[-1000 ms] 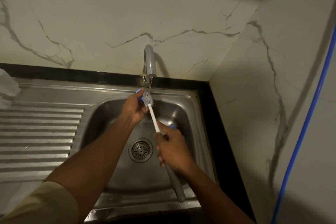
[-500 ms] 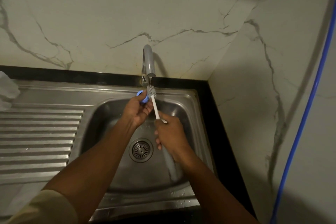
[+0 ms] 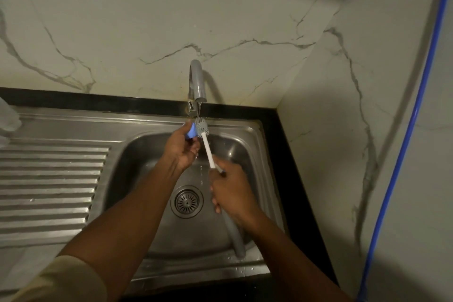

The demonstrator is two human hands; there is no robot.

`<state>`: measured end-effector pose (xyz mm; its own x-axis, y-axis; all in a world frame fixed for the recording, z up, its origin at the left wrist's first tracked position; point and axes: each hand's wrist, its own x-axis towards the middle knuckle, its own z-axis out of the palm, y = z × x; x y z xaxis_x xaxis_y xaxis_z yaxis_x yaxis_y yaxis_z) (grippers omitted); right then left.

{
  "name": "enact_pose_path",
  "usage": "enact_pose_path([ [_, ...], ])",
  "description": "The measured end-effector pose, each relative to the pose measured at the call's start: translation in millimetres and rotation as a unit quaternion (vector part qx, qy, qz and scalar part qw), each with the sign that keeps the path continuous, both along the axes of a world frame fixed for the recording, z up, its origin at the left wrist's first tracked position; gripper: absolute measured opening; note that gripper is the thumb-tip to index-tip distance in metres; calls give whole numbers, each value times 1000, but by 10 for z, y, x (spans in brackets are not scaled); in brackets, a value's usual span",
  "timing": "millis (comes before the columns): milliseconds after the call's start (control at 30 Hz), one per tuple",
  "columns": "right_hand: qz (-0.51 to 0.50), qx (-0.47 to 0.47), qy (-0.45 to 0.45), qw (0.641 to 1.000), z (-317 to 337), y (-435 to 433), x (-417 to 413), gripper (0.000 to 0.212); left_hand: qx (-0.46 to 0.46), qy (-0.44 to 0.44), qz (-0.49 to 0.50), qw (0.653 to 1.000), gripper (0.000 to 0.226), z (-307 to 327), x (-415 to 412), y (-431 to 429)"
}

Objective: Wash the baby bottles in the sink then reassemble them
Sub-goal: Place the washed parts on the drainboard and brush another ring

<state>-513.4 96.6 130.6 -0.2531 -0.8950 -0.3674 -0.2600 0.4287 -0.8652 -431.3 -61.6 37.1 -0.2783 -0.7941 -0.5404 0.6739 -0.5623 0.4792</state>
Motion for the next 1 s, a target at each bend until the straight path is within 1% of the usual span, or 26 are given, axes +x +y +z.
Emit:
enact_pose_path([
  [67, 10, -4, -6, 1000, 8, 121, 57, 46, -5, -17, -3, 1000, 34, -16, 61, -13],
  [133, -10, -12, 3, 1000, -13, 22, 25, 46, -17, -20, -27, 999, 36, -28, 26, 51],
  [200, -35, -9, -1, 999, -20, -159, -28, 46, -23, -24, -45, 998, 31, 18, -48, 119],
  [267, -25, -4, -12, 1000, 5, -204, -32, 44, -11, -16, -28, 999, 26, 46, -61, 101],
  [400, 28, 2, -3, 1000, 22, 122, 80, 45, 7, 7, 6, 1000, 32, 0, 79, -22],
  [500, -6, -9, 1, 1000, -19, 14, 58, 44, 1, 12, -3, 1000, 35, -34, 54, 50],
  [567, -38, -7, -11, 999, -27, -182, 10, 44, -11, 7, -18, 1000, 31, -31, -2, 86],
  [667, -9, 4, -9, 1000, -27, -152, 27, 44, -22, 24, -9, 999, 20, -14, 13, 29],
  [733, 20, 5, 2, 1000, -6, 29, 100, 43, -13, 30, 7, 999, 23, 0, 68, -21],
  [833, -6, -6, 5, 1000, -18, -2, 75, 44, -15, 23, 11, 1000, 34, 1, 56, 11],
  [900, -34, -7, 2, 999, -12, -193, -4, 45, -25, 36, 8, 999, 29, 1, 11, 46],
  [933, -34, -7, 2, 999, -8, -249, -29, 47, -24, 45, 15, 999, 25, 1, 1, 57],
  [1000, -13, -8, 9, 1000, 1, -199, -20, 46, -15, 62, 42, 997, 26, 11, 29, 25],
])
